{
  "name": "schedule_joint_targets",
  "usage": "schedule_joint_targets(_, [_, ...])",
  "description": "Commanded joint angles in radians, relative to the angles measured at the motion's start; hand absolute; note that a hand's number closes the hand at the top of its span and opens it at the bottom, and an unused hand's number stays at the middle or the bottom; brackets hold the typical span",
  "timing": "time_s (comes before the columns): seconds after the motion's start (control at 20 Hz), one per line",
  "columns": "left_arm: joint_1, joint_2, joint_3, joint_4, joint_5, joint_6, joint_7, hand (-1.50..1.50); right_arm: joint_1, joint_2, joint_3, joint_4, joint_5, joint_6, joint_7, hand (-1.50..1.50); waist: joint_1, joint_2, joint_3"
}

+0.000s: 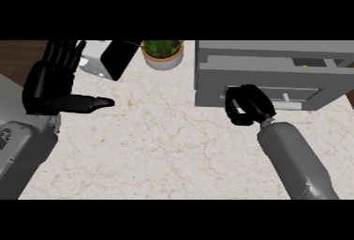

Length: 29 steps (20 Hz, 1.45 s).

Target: Pick up the cup, place it into the drawer and close the drawer

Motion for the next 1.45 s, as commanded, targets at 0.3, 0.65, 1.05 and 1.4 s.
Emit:
schedule_joint_targets(0.3, [0.101,0.034,0.052,-0.084,0.014,-0.071,-0.001,-1.5,-0.293,-0.087,-0.163,0.479,-0.047,-0.003,-0.158,1.5,0.029,0.018,0.004])
schedule_joint_targets(0.65, [0.066,-0.01,0.029,-0.025,-0.005,-0.102,-0.023,-1.5,-0.391,-0.113,-0.21,0.572,-0.08,0.039,-0.15,1.5,0.044,0.039,0.005])
schedule_joint_targets(1.05, [0.091,-0.021,0.024,-0.021,0.005,-0.148,-0.037,-1.5,-0.412,-0.161,-0.257,0.583,-0.126,0.076,-0.194,1.5,0.07,0.05,0.005])
schedule_joint_targets(1.4, [0.101,-0.002,0.027,-0.035,0.01,-0.177,-0.026,-1.5,-0.396,-0.169,-0.286,0.588,-0.151,0.063,-0.23,1.5,0.091,0.048,0.006])
